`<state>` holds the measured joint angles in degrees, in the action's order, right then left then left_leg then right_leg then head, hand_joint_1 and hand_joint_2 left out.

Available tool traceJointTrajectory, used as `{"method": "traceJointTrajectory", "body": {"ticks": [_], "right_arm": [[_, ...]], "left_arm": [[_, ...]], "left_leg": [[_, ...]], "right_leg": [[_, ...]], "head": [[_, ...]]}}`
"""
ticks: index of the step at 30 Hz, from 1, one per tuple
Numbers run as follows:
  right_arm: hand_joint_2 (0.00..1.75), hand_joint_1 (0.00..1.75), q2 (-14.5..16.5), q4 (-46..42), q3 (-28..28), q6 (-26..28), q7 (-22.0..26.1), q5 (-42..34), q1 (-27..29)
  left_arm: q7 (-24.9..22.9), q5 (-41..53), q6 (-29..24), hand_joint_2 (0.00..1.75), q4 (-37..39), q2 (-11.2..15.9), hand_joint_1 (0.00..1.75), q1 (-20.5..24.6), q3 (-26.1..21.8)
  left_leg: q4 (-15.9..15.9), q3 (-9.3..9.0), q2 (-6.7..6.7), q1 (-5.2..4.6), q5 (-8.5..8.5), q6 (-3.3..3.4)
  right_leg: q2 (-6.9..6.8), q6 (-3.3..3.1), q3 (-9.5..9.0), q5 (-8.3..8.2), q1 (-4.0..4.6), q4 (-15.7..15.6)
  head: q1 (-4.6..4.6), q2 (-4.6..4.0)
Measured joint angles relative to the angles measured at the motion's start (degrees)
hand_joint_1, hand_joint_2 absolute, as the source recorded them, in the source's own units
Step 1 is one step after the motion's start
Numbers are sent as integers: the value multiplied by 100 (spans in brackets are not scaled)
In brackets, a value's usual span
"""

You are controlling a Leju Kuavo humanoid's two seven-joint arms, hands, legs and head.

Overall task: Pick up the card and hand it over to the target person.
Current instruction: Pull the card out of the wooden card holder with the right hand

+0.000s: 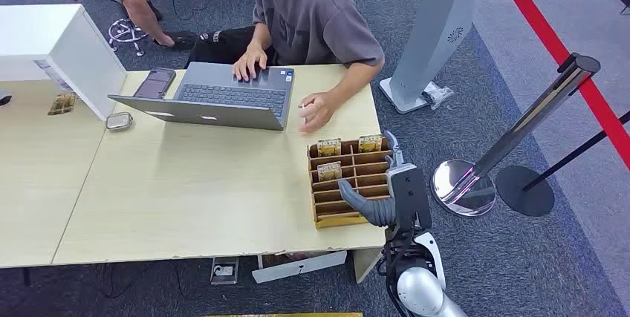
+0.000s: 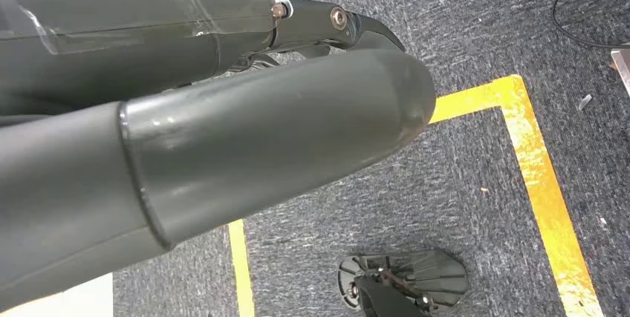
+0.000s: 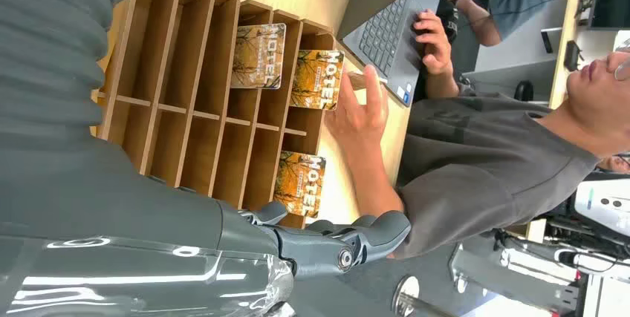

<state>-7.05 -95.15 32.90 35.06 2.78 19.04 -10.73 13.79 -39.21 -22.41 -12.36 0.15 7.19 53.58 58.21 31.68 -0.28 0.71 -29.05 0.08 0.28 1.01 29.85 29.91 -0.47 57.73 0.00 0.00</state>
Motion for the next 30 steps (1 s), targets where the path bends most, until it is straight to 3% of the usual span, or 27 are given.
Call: {"method": "traceJointTrajectory", "body": {"ticks": [12, 20, 30], "right_arm": [[175, 0, -32, -97, -12, -20, 19, 299, -25], [175, 0, -270, 162, 58, -541, -488, 1621, -329], [175, 3, -593, -35, -178, -983, -1101, 2436, -717]], "left_arm": [[-16, 15, 11, 0, 1, 5, 0, 6, 50], [-92, 70, 62, 0, -10, 35, 0, 54, 151], [-128, 94, 134, 0, 3, 27, 0, 57, 202]], "left_leg": [[-12, -5, 6, -2, 9, 1], [-5, -2, 4, -2, 6, 2], [0, 2, 2, -3, 3, 3]], "right_leg": [[3, -2, -2, -10, -2, -10], [2, 1, 0, -7, -2, -4], [0, 2, 2, -3, -2, 0]], "head": [[0, 0], [0, 0], [0, 0]]}}
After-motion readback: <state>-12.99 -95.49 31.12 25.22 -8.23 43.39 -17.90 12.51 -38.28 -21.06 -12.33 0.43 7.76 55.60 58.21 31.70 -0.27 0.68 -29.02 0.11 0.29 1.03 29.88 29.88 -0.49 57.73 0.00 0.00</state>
